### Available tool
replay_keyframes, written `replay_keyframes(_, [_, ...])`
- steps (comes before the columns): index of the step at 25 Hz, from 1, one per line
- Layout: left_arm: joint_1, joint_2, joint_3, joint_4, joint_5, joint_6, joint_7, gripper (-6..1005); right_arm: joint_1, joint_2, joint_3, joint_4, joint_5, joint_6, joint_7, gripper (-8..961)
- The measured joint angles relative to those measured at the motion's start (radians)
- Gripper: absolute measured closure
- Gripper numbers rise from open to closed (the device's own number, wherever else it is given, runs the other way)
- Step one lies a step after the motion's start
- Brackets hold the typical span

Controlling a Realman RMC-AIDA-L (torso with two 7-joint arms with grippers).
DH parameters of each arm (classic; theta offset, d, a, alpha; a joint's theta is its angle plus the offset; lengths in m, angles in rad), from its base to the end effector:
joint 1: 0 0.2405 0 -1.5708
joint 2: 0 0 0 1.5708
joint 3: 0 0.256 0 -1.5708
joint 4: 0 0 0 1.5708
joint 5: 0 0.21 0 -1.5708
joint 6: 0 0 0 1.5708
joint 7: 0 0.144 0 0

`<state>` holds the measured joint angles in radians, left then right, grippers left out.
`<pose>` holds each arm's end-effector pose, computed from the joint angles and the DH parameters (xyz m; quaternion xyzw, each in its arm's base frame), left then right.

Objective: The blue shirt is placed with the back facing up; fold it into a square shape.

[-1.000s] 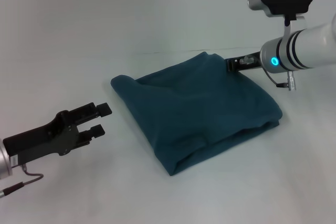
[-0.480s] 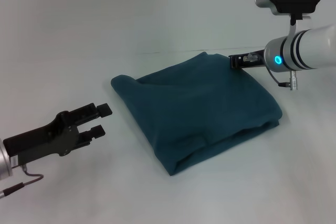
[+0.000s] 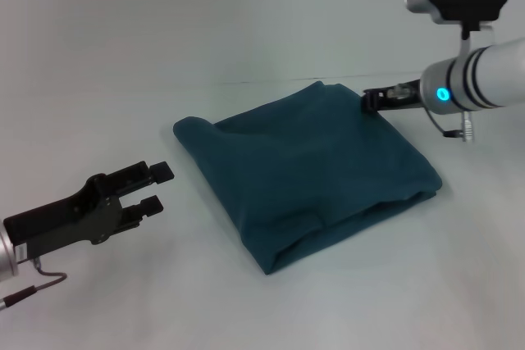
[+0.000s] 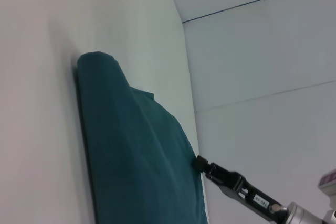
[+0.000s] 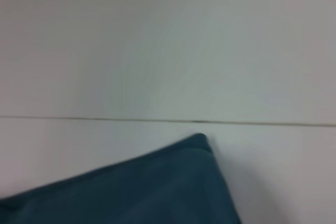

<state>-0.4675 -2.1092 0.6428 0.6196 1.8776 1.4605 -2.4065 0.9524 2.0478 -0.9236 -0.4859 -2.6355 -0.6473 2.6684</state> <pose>-0.2789 0.3276 -0.0022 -0.6403 -0.6808 -0.3546 0.0274 0.2270 0.4793 -0.0098 -0.7685 0.5065 0.0412 0.3887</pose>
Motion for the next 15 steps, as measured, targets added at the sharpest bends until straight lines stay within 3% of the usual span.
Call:
replay_keyframes(3, [0.002,0.0,0.0,0.0,0.0,0.0,0.001,214,-0.015,-0.022,0.003,-0.014,-0.002,-0.039,0.013,873])
replay_keyframes(8, [0.003,0.0,-0.006,0.0,0.0,0.002,0.002,214,-0.075,-0.074,0.047,-0.112,0.031,-0.233,0.05,622])
replay_keyframes(12, [0.004,0.001,-0.008,0.0,0.0,0.002,0.003,214,-0.154,-0.108,0.117,-0.206,0.173,-0.481,-0.029,489])
replay_keyframes(15, [0.005,0.002,-0.008,0.0,0.0,0.001,0.005,215,-0.189,-0.128,0.136,-0.219,0.252,-0.591,-0.053,424])
